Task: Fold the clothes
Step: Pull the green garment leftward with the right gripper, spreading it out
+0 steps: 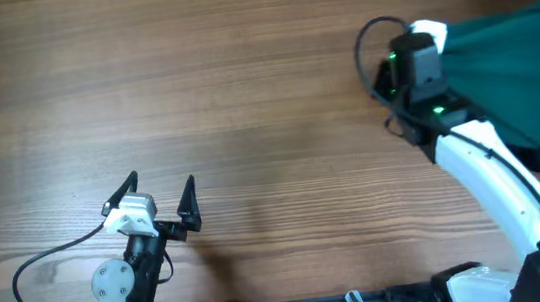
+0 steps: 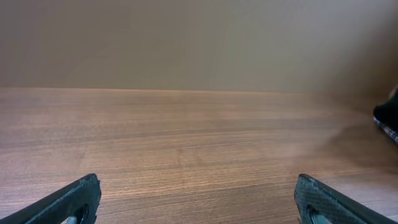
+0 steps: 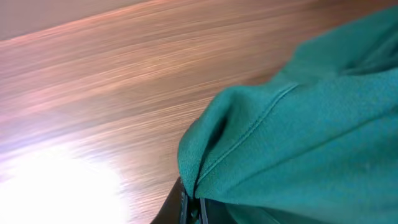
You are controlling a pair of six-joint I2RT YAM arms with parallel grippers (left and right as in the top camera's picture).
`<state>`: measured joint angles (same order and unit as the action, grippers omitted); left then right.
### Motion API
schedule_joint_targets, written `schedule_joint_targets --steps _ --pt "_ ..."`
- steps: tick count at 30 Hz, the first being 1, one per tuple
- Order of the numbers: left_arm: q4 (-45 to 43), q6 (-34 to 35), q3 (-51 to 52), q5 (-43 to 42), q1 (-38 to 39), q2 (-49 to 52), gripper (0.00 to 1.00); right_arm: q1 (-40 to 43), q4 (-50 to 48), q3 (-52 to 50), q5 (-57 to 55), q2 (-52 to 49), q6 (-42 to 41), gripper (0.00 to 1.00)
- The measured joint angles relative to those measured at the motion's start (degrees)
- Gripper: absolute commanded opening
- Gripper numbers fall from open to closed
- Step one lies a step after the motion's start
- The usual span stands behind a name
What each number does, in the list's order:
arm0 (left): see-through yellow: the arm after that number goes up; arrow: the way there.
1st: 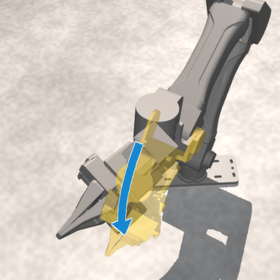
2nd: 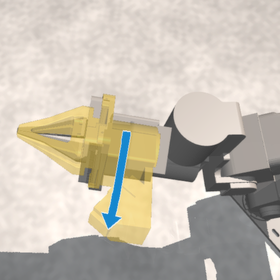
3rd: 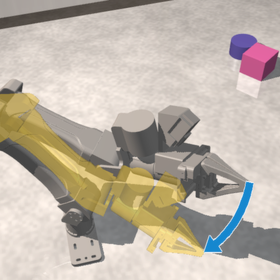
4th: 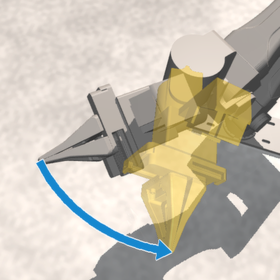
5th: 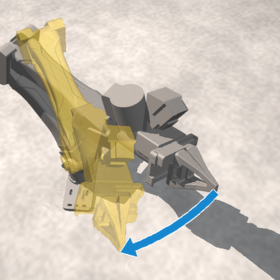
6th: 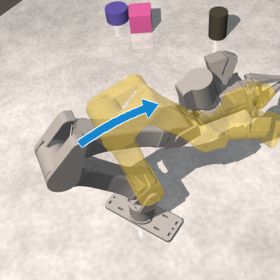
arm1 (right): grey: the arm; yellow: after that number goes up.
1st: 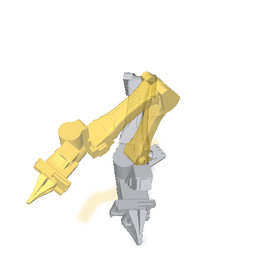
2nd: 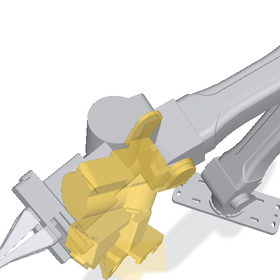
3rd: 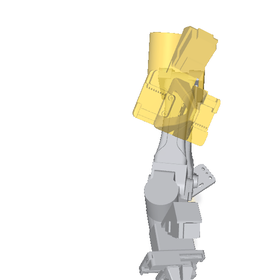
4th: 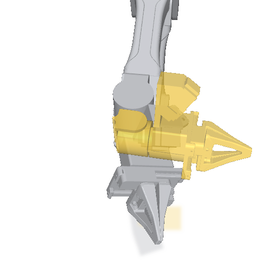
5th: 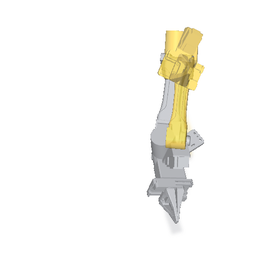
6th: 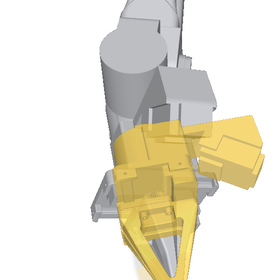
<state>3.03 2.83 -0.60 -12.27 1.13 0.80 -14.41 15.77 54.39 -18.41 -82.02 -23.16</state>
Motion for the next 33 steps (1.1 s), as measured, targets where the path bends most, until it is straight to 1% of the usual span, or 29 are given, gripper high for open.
schedule_joint_targets --steps 3,9,16,19,22,24,29,33 --pt "0.0 0.0 0.0 0.0 0.0 0.0 1.00 -5.9 -0.7 0.0 0.4 0.0 -2.3 0.04" --pt "0.0 0.0 0.0 0.0 0.0 0.0 1.00 -17.1 -7.8 0.0 0.7 0.0 -9.2 0.04" --pt "0.0 0.0 0.0 0.0 0.0 0.0 1.00 -27.7 -13.0 0.0 1.6 -0.1 -17.1 0.04" --pt "0.0 0.0 0.0 0.0 0.0 0.0 1.00 -30.3 -16.6 0.0 3.5 -1.8 -19.7 0.04" --pt "0.0 0.0 0.0 0.0 0.0 0.0 1.00 -32.2 -18.7 0.0 5.9 -6.2 -23.3 0.04" --pt "0.0 0.0 0.0 0.0 0.0 0.0 1.00 -32.3 -21.1 0.0 7.8 -8.6 -24.9 0.04" --pt "0.0 0.0 0.0 0.0 0.0 0.0 1.00 -32.3 -31.3 -0.2 15.5 -13.5 -29.4 0.04" --pt "0.0 0.0 0.0 0.0 0.0 0.0 1.00 -32.5 -34.5 -0.1 20.4 -16.4 -32.7 0.04"
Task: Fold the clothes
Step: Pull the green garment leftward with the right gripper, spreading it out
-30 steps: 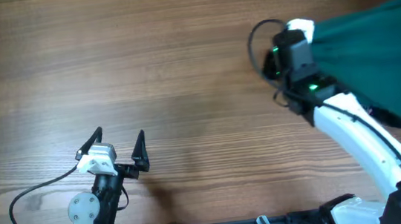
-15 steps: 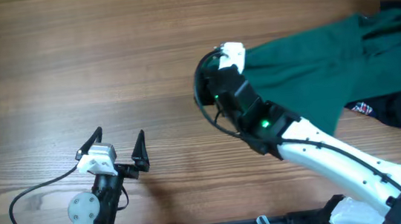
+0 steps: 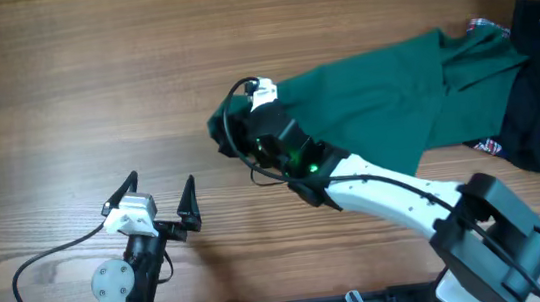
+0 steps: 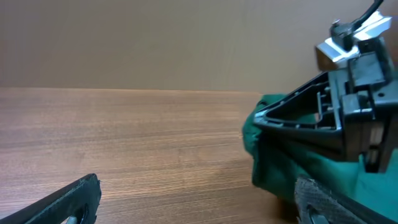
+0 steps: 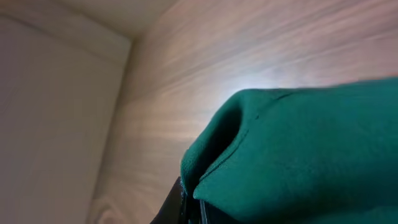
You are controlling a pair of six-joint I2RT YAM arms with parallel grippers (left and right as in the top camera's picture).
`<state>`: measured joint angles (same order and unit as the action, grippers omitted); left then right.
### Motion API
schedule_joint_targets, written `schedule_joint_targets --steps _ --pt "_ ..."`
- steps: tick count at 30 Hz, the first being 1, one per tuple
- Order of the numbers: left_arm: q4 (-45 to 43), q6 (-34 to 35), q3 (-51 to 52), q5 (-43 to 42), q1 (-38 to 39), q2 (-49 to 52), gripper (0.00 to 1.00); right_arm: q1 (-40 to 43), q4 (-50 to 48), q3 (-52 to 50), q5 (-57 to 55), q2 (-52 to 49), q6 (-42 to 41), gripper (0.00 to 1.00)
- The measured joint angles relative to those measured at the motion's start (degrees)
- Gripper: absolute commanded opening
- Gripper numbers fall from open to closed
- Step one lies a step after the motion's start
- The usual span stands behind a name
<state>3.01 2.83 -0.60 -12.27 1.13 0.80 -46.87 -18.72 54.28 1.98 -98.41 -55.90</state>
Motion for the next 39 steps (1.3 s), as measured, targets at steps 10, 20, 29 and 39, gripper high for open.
schedule_joint_targets --steps 10,20,29,39 --pt "0.0 0.0 0.0 0.0 0.0 0.0 1.00 -4.2 -0.3 5.2 3.2 -2.5 -0.9 0.04" --pt "0.0 0.0 0.0 0.0 0.0 0.0 1.00 -4.6 -1.0 5.5 4.0 -2.5 -0.2 0.75" --pt "0.0 0.0 0.0 0.0 0.0 0.0 1.00 -4.7 -2.2 9.0 7.2 -2.5 7.8 0.73" --pt "0.0 0.0 0.0 0.0 0.0 0.0 1.00 -5.0 0.3 11.7 10.9 -2.6 9.1 1.00"
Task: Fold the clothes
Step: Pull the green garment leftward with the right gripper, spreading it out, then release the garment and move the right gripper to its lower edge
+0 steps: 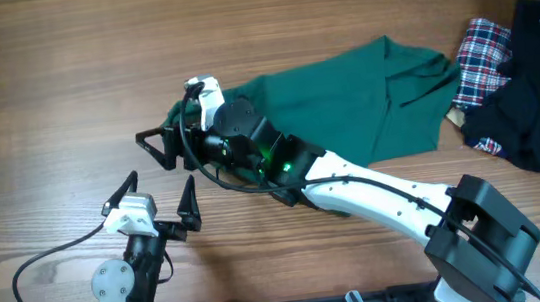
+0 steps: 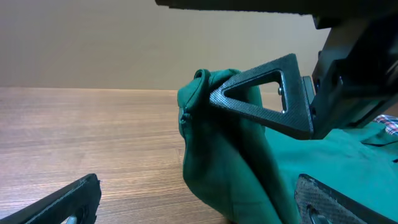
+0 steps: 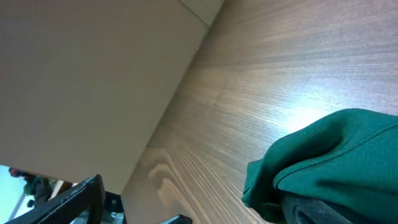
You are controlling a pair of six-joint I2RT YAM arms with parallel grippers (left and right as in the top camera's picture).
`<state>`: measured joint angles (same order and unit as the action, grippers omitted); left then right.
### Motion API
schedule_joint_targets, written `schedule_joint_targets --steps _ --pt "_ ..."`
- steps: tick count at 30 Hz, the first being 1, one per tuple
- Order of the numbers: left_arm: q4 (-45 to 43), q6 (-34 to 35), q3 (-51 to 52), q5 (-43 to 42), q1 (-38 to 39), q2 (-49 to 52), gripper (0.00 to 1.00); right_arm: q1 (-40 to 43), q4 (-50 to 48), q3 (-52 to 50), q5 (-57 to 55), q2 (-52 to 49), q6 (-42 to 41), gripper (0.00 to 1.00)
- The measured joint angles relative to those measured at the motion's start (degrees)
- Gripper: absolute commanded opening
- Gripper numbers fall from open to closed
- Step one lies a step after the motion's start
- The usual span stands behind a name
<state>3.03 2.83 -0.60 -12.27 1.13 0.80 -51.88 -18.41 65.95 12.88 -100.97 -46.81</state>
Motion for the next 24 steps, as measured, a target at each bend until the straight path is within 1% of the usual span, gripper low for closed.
schedule_joint_targets --steps 9,12,14,17,24 --pt "0.0 0.0 0.0 0.0 0.0 0.0 1.00 0.0 0.7 0.0 0.2 0.0 0.0 1.00" --pt "0.0 0.0 0.0 0.0 0.0 0.0 1.00 0.0 1.5 0.0 0.2 0.0 -1.7 1.00" --pt "0.0 0.0 0.0 0.0 0.0 0.0 1.00 -0.4 5.2 0.2 -1.7 0.0 -4.3 1.00" --pt "0.0 0.0 0.0 0.0 0.0 0.0 1.00 -1.2 10.4 0.2 -7.4 -0.1 -6.1 1.00" --pt "0.0 0.0 0.0 0.0 0.0 0.0 1.00 -1.2 14.4 0.2 -14.6 -0.1 -6.5 1.00"
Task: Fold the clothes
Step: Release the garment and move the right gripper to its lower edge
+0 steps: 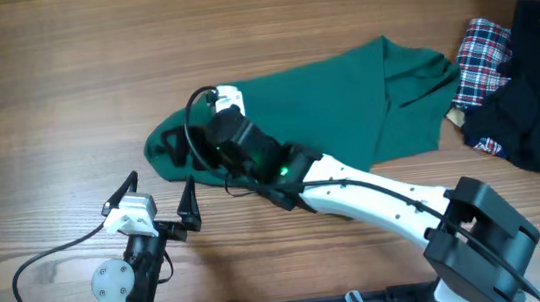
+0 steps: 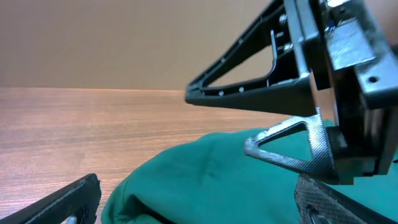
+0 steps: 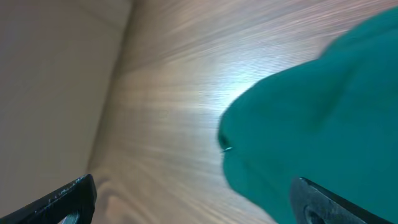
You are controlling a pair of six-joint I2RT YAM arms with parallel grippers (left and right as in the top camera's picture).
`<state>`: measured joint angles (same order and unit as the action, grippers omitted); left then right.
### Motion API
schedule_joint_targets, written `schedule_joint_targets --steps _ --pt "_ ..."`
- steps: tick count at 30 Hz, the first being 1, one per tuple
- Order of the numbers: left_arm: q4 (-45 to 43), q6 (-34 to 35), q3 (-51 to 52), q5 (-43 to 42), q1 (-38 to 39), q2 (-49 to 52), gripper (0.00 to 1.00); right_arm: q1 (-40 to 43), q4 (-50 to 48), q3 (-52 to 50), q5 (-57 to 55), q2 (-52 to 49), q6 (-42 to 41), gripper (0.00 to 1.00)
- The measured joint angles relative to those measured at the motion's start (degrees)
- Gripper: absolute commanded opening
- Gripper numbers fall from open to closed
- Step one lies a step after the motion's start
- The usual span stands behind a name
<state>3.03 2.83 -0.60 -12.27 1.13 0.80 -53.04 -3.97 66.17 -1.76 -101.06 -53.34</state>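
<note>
A green garment (image 1: 344, 93) lies spread across the middle of the wooden table, its left end flat on the wood. It also shows in the left wrist view (image 2: 205, 168) and the right wrist view (image 3: 311, 112). My right gripper (image 1: 178, 153) hovers just above that left end, open, with nothing between its fingers (image 3: 196, 202). Just short of the cloth's near edge, by its base, my left gripper (image 1: 164, 197) stands open and empty (image 2: 196, 202). The right gripper's fingers (image 2: 280, 143) loom in front of it.
A plaid garment (image 1: 476, 49) and a black garment (image 1: 533, 73) lie heaped at the table's right edge, touching the green one's far end. The right arm (image 1: 375, 195) stretches across the front right. A cable (image 1: 32, 282) loops beside the left base.
The green garment's left end stood bunched up against my open right gripper; now it lies flat and reaches further left. The right gripper sits slightly further right, over the cloth. The left arm is unmoved.
My right gripper was shut on the green garment's edge at the far right. Then it held that edge at the table's middle, the garment trailing behind. Then it was open with the end bunched beside it. Now the end lies flat.
</note>
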Motion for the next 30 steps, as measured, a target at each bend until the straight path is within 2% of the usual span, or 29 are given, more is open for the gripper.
schedule_joint_targets --steps 4,11,18,23,30 --pt "0.0 0.0 0.0 0.0 0.0 0.0 1.00 3.7 5.4 0.2 -2.4 0.0 -0.2 1.00" --pt "0.0 0.0 0.0 0.0 0.0 0.0 1.00 23.5 29.4 0.7 -2.5 1.8 -0.4 1.00" --pt "0.0 0.0 0.0 0.0 0.0 0.0 1.00 35.2 45.2 0.7 0.5 2.4 -0.4 1.00" --pt "0.0 0.0 0.0 0.0 0.0 0.0 1.00 39.9 52.6 0.7 2.1 3.2 -1.0 1.00" --pt "0.0 0.0 0.0 0.0 0.0 0.0 1.00 40.0 72.6 0.7 1.7 10.1 -6.1 1.00"
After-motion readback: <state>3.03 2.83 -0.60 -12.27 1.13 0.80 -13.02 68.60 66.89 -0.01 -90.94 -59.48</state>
